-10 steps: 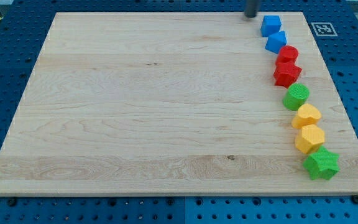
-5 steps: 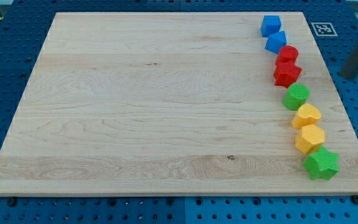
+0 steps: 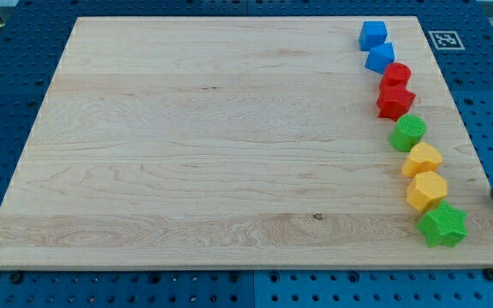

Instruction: Separate the hexagon from the group of the blocks

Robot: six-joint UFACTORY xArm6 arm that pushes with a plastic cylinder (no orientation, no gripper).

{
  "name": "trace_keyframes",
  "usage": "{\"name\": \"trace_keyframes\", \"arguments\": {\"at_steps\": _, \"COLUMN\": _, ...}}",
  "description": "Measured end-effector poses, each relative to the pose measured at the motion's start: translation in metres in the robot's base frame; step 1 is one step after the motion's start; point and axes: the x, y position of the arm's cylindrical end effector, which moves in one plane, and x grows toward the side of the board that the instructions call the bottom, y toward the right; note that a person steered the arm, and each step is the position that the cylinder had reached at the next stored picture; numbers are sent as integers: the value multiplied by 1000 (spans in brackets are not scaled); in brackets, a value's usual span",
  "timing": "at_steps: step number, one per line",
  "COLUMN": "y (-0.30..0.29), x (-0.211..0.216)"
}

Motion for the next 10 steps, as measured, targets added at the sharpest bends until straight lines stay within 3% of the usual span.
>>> {"name": "trace_keyframes", "arguments": {"at_steps": 8, "y": -202, "x": -25}}
{"name": "trace_keyframes", "arguments": {"at_steps": 10, "y": -211, "x": -25}}
